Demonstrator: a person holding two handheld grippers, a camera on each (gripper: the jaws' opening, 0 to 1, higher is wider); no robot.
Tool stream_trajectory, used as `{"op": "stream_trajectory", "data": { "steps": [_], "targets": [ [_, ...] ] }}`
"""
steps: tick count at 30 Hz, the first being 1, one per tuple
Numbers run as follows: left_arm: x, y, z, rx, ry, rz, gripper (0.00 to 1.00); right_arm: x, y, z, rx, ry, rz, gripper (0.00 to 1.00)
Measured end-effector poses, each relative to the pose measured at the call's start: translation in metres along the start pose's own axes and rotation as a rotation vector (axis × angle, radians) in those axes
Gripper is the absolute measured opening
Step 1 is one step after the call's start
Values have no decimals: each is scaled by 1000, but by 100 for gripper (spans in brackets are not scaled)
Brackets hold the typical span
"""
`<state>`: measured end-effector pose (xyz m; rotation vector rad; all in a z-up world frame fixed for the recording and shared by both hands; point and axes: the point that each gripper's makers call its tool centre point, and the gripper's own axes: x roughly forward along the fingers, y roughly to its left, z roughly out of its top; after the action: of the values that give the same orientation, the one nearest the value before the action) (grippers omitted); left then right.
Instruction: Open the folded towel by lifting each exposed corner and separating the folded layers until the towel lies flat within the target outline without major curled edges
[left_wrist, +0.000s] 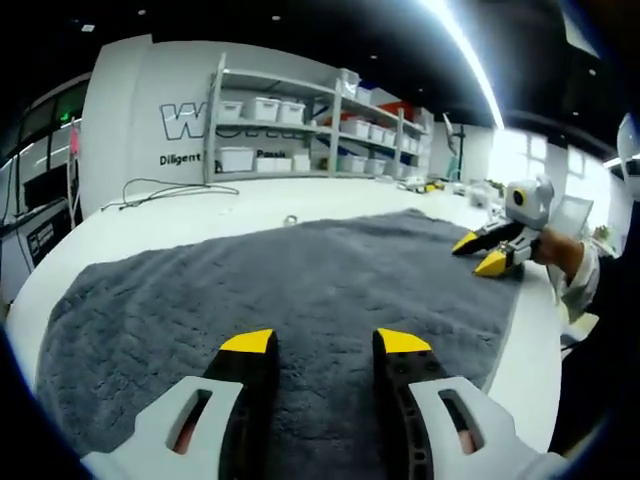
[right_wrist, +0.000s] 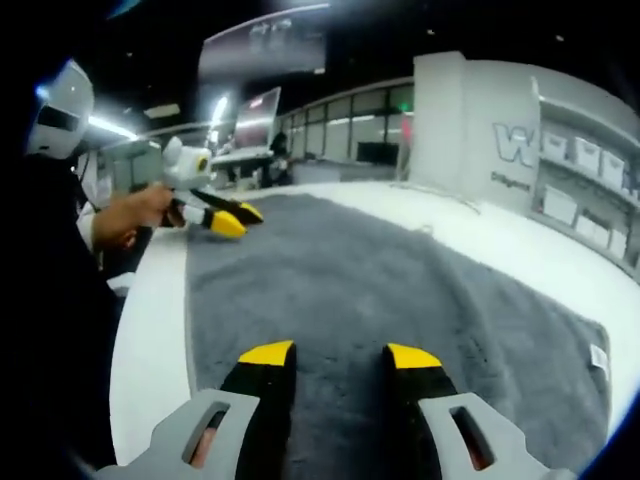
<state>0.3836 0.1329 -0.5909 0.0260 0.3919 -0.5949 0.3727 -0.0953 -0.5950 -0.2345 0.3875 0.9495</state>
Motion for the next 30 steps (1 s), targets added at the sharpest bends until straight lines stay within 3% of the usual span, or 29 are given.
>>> {"op": "stream_trajectory", "data": {
  "steps": [8,11,18,30],
  "targets": [
    [3,-1,-6,31,22,19,40,5,1,-2,4,1,4,33],
    [4,-2,-8,89,31,42,40,5,2,-2,4,1,15,34],
    [0,-4,-9,63,2,47,40,5,2,-3,0,11,17,34],
    [-1,-6,-9,67,2,51,40,3,4,-3,4,21,13,34]
  ]
}}
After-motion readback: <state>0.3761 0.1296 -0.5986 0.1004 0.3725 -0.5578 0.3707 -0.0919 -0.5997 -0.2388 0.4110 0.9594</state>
